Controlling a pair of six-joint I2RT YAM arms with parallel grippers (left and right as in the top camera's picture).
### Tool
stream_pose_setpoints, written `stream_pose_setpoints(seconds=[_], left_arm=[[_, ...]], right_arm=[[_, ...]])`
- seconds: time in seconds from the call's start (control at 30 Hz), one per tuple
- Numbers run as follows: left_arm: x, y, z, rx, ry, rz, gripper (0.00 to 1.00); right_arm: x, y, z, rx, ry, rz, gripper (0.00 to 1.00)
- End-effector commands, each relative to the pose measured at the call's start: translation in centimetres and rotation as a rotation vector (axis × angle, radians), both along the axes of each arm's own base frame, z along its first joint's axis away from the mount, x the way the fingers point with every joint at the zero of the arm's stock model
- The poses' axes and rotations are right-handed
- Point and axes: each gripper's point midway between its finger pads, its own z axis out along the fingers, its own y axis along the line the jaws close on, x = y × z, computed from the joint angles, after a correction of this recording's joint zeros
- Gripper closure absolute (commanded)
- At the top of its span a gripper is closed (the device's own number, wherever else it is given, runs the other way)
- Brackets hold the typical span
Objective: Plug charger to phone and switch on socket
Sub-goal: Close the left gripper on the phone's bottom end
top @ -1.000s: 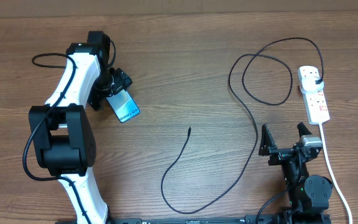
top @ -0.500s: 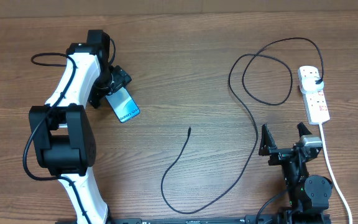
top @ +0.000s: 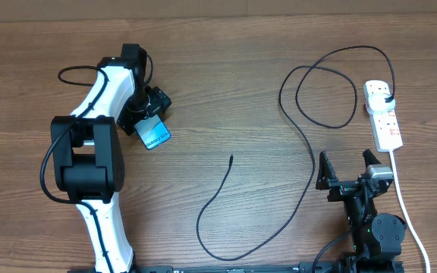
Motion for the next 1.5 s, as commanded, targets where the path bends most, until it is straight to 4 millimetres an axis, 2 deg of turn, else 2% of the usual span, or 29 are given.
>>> stream_pose_setpoints(seconds=[0.0,0.53,1.47], left_arm=[[0.36,0.34,0.47,-0.038,-0.01,0.024,0.0],[0.41,0.99,0.41,0.012,-0.014,-0.005,0.0],[0.06,0.65,-0.12,0.035,0.002,-0.006,0.0]], right_arm=[[-0.01,-0.1,0.02,0.002,-0.007,-0.006,0.0],[-0.01,-0.1,0.01,0.002,-0.007,-0.006,0.0],[-0.01,-0.1,0.01,0.002,-0.007,-0.006,0.0]])
